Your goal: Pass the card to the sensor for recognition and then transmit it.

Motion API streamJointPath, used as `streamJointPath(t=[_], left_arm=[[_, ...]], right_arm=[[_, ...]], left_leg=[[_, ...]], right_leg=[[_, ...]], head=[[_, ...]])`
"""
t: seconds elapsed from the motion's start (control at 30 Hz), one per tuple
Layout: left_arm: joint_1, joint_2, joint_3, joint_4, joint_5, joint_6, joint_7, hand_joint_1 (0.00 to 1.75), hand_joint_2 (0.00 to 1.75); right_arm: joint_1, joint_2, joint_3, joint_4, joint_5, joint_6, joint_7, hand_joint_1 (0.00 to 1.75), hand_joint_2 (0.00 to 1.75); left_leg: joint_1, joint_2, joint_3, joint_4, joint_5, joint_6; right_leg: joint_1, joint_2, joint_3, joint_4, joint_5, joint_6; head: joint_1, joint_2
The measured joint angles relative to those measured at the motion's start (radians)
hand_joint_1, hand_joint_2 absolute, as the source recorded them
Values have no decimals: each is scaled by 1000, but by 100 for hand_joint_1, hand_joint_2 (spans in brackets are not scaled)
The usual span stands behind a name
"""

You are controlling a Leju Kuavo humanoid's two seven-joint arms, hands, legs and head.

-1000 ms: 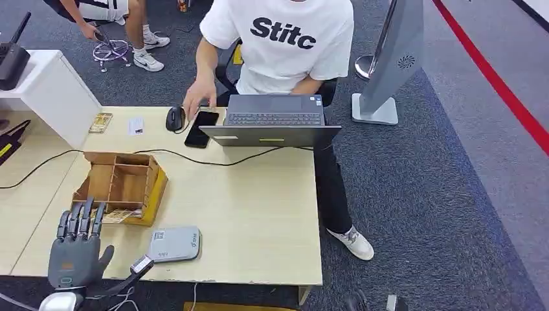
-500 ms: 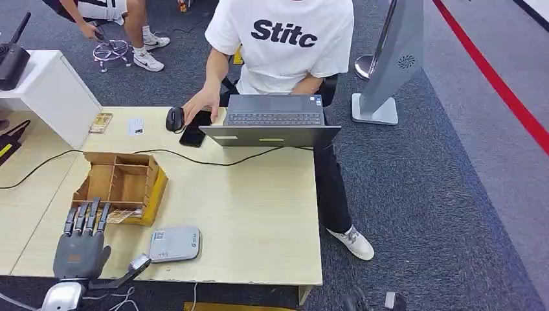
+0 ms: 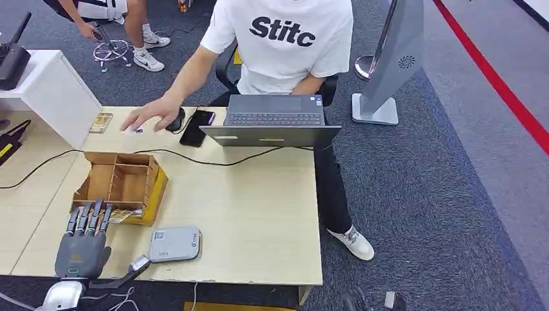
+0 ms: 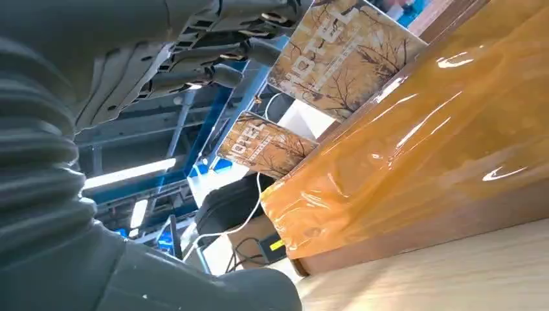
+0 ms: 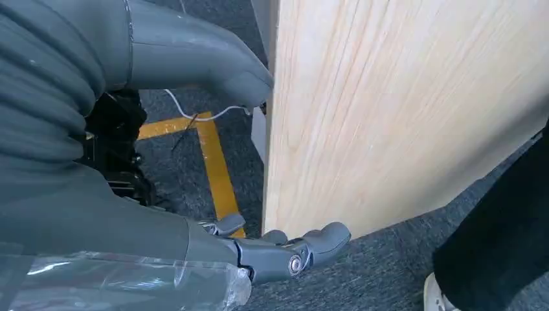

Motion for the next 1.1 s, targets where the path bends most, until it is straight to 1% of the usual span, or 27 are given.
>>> streamJointPath(t=[0.13, 0.33, 0.63, 1.1], left_arm=[[-12, 16, -27, 1, 0, -3, 27, 0, 175], [-31, 28, -43, -27, 0, -37, 24, 0, 175], [-56, 25, -49, -48, 0, -49, 7, 0, 175], [-60, 22, -51, -53, 0, -50, 6, 0, 175]], right_arm=[[-1, 0, 0, 0, 3, 3, 3, 0, 175], [-6, 1, 2, 0, 8, 3, 4, 0, 175], [-11, 4, 2, 0, 8, 5, 5, 0, 175], [-11, 4, 2, 0, 8, 5, 5, 0, 175]], left_leg=[[0, 0, 0, 0, 0, 0], [0, 0, 0, 0, 0, 0], [0, 0, 0, 0, 1, 0], [0, 0, 0, 0, 1, 0]], right_leg=[[0, 0, 0, 0, 0, 0], [0, 0, 0, 0, 0, 0], [0, 0, 0, 0, 0, 0], [0, 0, 0, 0, 0, 0]], head=[[0, 0], [0, 0], [0, 0], [0, 0]])
